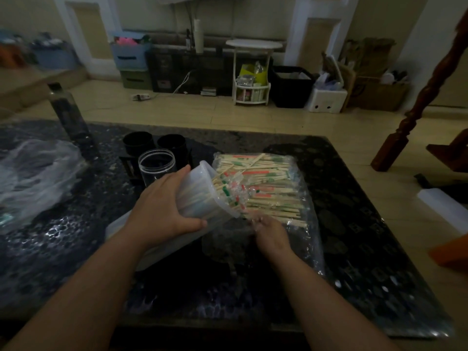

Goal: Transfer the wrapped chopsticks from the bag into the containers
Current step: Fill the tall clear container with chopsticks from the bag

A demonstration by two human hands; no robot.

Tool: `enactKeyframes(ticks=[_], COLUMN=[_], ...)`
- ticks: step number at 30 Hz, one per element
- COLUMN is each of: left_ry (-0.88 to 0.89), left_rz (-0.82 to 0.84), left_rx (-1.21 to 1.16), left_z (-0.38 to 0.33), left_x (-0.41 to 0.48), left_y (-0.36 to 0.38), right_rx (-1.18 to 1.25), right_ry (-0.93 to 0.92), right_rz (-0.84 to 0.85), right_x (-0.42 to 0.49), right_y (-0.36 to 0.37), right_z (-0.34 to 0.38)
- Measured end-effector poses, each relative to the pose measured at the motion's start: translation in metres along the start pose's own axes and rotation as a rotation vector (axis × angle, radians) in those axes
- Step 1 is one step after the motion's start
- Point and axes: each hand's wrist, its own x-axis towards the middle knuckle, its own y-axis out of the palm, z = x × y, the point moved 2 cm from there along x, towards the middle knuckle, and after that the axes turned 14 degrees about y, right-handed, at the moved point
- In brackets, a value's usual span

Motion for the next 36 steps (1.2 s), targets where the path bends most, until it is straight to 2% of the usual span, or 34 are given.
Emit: enactKeyframes(ticks=[2,4,9,13,16,20,25,36], left_ry=[-0.010,-0.014,-0.019,-0.004,0.007,0.014,0.025,0.285], left_rz=[-0.003,-0.008,-0.033,-0.026,-0.020,-0.008,-0.004,-0.030], left_rx=[-0.001,-0.004,-0.018,-0.024,-0.021,-0.014,-0.010,0.071], left_z=[0.002,0.003,0.007,0.006,0.006,0.004,0.005,0.002], left_x=[0.001,0.001,0.002,0.003,0.003,0.004,0.003,-0.003], left_y=[0.001,0.001,0.000,0.001,0.002,0.003,0.007,0.015], right_rx=[-0.108,-0.357,-0.622,-0.677,-0.697,-0.632,-0.708,-0.819], right_ry=[-0.117,-0.218,-0.212,-0.147,-0.168,-0.188,-0.207,-0.191], right_rz=[-0.036,-0.044,0.031,0.006,-0.070,-0.049,-0.091,-0.100], right_x=[0.009,0.013,0.021,0.029,0.028,0.022,0.018,0.002], right_y=[0.002,0.002,-0.002,-0.003,-0.003,-0.003,0.000,-0.002], right_z=[-0.005,-0.008,-0.006,-0.009,-0.010,-0.006,-0.005,-0.010])
